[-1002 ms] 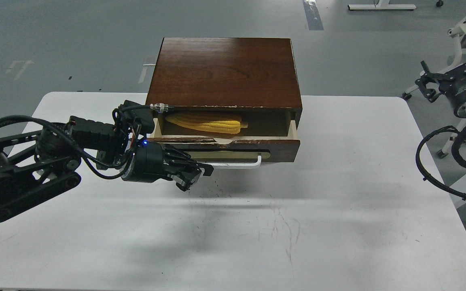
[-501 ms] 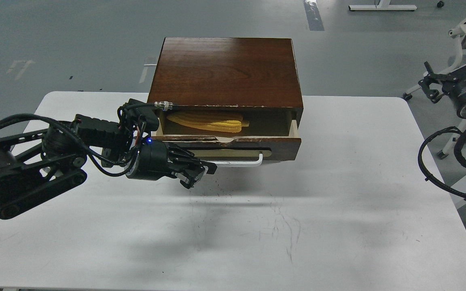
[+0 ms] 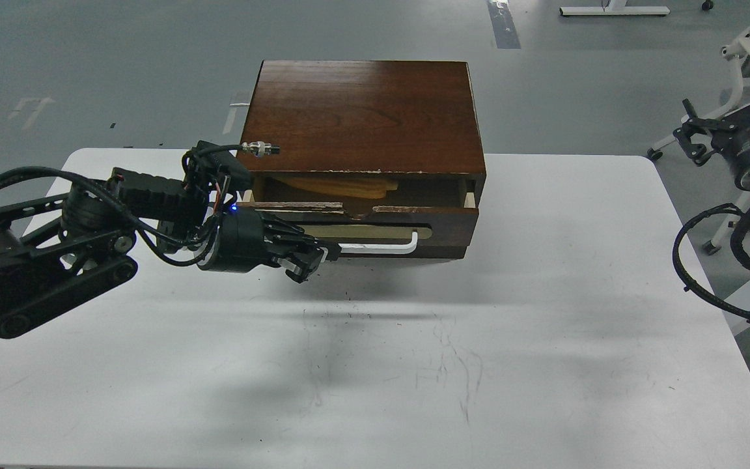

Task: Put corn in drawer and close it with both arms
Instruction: 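Push the drawer front with the left gripper into the box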

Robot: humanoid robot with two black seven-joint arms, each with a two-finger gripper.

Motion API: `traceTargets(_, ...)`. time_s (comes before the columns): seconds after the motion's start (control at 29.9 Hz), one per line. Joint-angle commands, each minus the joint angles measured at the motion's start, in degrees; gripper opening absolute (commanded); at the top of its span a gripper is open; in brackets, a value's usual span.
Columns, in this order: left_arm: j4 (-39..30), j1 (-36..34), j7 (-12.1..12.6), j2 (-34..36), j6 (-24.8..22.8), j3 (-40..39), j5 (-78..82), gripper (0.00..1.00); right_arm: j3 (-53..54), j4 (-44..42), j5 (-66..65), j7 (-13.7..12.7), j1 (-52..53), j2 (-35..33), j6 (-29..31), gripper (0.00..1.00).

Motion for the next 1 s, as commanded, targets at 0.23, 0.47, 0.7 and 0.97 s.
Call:
traceTargets(0.23,2.56,-0.29,-0.16,-1.33,-0.01,0.09,-0.01,0.00,0.04,0.01,0.00,0.00,0.04,-0.05,0.00,1.00)
traceTargets(0.47,3.52,-0.55,-0.16,-2.21,-0.01,0.00,-0.10,0.00,-0.05,-0.08,0.00,0.00,0.12,-0.14,0.00,1.00)
traceTargets(0.7,6.25,-1.08,-0.34,-3.79,-0.01,0.00,-0.10,0.00,-0.05,-0.08,0.00,0.00,0.04,-0.14,0.00,1.00)
traceTargets(0.97,6.69,-1.78,-0.52,-3.79,-0.01,0.00,-0.19,0.00,-0.14,-0.08,0.00,0.00,0.12,-0.14,0.00,1.00)
